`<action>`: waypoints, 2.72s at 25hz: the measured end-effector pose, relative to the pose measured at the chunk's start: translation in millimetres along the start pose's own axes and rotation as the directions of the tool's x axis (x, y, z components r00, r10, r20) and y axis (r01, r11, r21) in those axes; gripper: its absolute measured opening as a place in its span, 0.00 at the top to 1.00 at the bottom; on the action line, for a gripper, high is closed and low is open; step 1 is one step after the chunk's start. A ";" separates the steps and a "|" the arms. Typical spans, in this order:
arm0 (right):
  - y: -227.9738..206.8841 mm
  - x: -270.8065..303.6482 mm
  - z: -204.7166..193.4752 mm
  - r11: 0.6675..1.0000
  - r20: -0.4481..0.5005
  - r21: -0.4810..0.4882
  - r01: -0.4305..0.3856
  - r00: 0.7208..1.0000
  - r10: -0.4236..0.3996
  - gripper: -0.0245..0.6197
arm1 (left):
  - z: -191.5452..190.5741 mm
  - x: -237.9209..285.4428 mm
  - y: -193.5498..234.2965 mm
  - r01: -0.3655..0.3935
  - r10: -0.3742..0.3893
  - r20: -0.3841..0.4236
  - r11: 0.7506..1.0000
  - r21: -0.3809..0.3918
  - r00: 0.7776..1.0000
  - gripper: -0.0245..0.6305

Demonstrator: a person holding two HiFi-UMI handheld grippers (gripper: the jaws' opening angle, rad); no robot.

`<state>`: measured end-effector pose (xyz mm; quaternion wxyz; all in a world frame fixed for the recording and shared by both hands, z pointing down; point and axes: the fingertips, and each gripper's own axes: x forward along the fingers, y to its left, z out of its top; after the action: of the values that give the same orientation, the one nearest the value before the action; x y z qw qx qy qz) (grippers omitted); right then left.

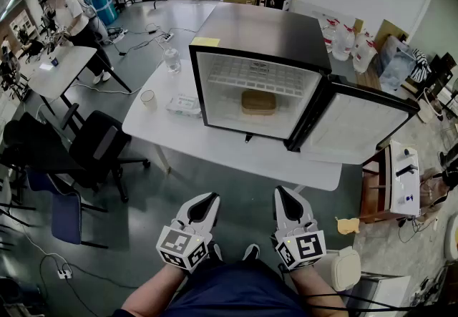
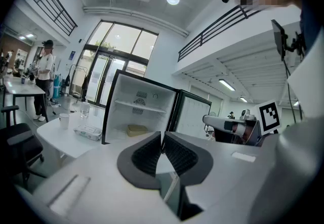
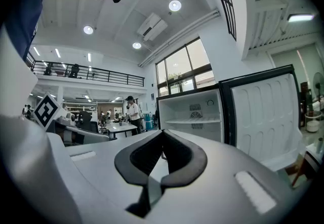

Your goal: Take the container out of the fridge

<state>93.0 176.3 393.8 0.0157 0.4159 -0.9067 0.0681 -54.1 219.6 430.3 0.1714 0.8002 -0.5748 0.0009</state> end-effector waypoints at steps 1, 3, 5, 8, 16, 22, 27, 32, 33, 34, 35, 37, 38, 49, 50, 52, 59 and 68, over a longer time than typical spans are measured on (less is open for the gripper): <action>-1.4 0.1 -0.3 1.000 0.000 0.000 0.001 1.000 -0.001 0.95 | -0.3 1.3 -0.9 0.002 -0.002 -0.001 1.000 0.002 1.000 0.93; -4.0 0.0 -1.0 1.000 -0.002 0.000 0.001 1.000 -0.001 0.95 | -1.1 3.7 -2.8 0.003 -0.003 -0.002 1.000 0.003 1.000 0.93; -6.1 -0.9 -2.4 1.000 -0.006 0.001 -0.001 1.000 0.001 0.95 | -2.3 5.4 -4.5 0.001 -0.001 -0.002 1.000 0.001 1.000 0.93; -8.7 -2.3 -3.9 1.000 -0.007 0.017 -0.014 1.000 0.015 0.95 | -3.2 8.5 -4.9 -0.010 0.010 0.001 1.000 -0.003 1.000 0.93; -38.7 -7.1 -12.3 0.996 0.000 0.078 -0.041 0.999 0.041 0.95 | -19.6 24.8 -24.6 -0.041 0.041 -0.019 0.999 -0.016 0.999 0.93; -52.2 -11.0 -25.4 0.991 -0.023 0.106 -0.079 0.996 0.082 0.95 | -29.5 27.2 -40.5 -0.077 0.076 -0.028 0.997 -0.021 0.997 0.93; -58.5 -1.0 -28.4 0.989 -0.033 0.107 -0.098 0.994 0.102 0.95 | -31.3 37.8 -38.5 -0.083 0.083 -0.030 0.996 -0.017 0.996 0.93; -69.7 18.4 -38.4 0.990 -0.053 0.125 -0.066 0.996 0.073 0.95 | -31.2 62.2 -23.6 -0.059 0.058 -0.045 0.998 -0.016 0.997 0.93; -72.1 24.0 -38.7 0.990 -0.055 0.127 -0.058 0.996 0.066 0.95 | -29.5 68.7 -19.6 -0.049 0.049 -0.048 0.999 -0.014 0.998 0.93; -74.7 30.3 -39.0 0.991 -0.057 0.128 -0.050 0.997 0.057 0.95 | -26.9 75.7 -15.3 -0.038 0.037 -0.049 0.999 -0.013 0.998 0.93; -77.2 37.2 -39.7 0.991 -0.061 0.127 -0.039 0.997 0.047 0.95 | -23.7 83.0 -10.7 -0.025 0.024 -0.050 1.000 -0.014 0.998 0.93; -81.1 53.1 -42.7 0.993 -0.078 0.117 -0.014 0.997 0.024 0.95 | -17.3 97.1 -0.6 0.004 -0.005 -0.056 1.000 -0.018 0.998 0.93; -82.2 62.1 -44.9 0.994 -0.089 0.109 -0.003 0.996 0.013 0.95 | -14.5 103.5 5.0 0.019 -0.020 -0.061 1.000 -0.020 0.998 0.93; -70.7 159.3 -58.0 0.993 -0.173 0.096 0.071 0.983 -0.053 0.95 | 14.1 150.0 92.4 0.109 -0.112 -0.089 0.993 -0.039 0.990 0.93; -69.4 165.5 -59.3 0.992 -0.179 0.101 0.077 0.982 -0.058 0.95 | 15.6 152.4 99.4 0.113 -0.117 -0.093 0.993 -0.042 0.989 0.93; -67.5 177.7 -62.2 0.989 -0.191 0.117 0.089 0.979 -0.065 0.95 | 18.3 156.9 112.1 0.122 -0.127 -0.097 0.991 -0.048 0.987 0.93; -70.5 209.6 -80.0 0.960 -0.225 0.231 0.157 0.969 -0.105 0.95 | 25.6 166.1 143.9 0.152 -0.157 -0.104 0.986 -0.063 0.982 0.93; -108.2 229.1 -121.3 0.854 -0.274 0.443 0.274 0.948 -0.162 0.95 | 23.0 184.3 158.2 0.147 -0.155 -0.130 0.987 -0.069 0.979 0.93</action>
<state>21.7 -49.1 545.4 0.0245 0.4970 -0.8009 0.3330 -141.7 -0.7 488.4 0.2331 0.8342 -0.4991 0.0251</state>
